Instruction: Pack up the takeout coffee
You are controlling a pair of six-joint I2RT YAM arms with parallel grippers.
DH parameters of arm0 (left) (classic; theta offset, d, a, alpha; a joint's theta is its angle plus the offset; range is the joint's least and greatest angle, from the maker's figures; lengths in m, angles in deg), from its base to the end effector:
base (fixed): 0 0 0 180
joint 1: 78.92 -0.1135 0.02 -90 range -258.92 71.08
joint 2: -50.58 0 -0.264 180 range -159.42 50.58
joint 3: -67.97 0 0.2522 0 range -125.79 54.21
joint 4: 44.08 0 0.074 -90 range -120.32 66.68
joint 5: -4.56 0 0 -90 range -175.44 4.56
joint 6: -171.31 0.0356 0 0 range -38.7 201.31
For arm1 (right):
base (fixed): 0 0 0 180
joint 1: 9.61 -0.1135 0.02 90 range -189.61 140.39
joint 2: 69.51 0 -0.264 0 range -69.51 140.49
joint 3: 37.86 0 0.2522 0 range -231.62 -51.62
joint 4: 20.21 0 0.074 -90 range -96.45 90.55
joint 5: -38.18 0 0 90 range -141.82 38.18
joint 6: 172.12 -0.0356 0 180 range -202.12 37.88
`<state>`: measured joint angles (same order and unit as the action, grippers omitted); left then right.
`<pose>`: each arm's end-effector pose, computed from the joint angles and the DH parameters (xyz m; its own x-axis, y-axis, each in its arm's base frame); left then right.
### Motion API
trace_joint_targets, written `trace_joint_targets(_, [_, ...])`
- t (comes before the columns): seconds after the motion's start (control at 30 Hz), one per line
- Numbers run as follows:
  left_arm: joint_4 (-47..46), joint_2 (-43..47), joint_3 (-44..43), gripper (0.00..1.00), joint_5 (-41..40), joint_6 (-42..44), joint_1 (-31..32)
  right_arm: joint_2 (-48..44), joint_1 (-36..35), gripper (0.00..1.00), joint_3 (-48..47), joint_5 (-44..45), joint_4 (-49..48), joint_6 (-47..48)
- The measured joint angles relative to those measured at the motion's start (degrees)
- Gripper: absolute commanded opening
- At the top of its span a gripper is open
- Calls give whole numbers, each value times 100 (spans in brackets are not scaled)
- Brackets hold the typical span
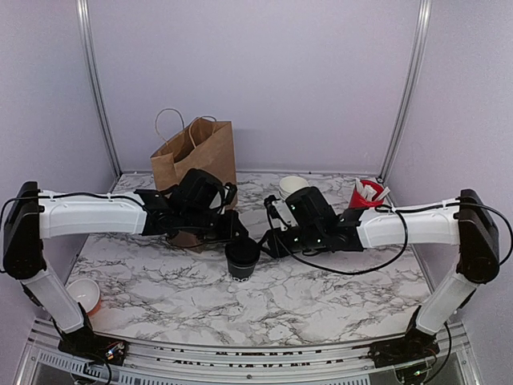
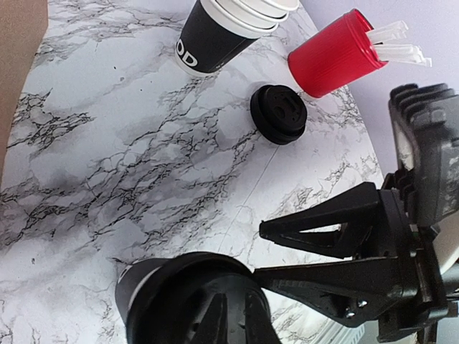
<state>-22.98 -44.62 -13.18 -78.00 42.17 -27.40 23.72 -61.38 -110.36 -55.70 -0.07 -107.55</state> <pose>0.2316 -0.2987 0.2523 -0.8094 0.0124 -0.5871 0.4270 0.6987 -0.5739 0.2169 0.2792 0.2161 -0.7158 -0.2164 -0.6639 -0.5625 0.7420 0.3647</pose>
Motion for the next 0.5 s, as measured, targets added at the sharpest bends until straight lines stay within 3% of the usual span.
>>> trace_joint_targets(0.23, [173,498,42,12,-72,13,-66,-7,-59,44,-181,181,345,107])
trace_joint_targets(0.5, [247,1276,866,12,-393,-85,-197,-2,-83,51,-623,216,533,317])
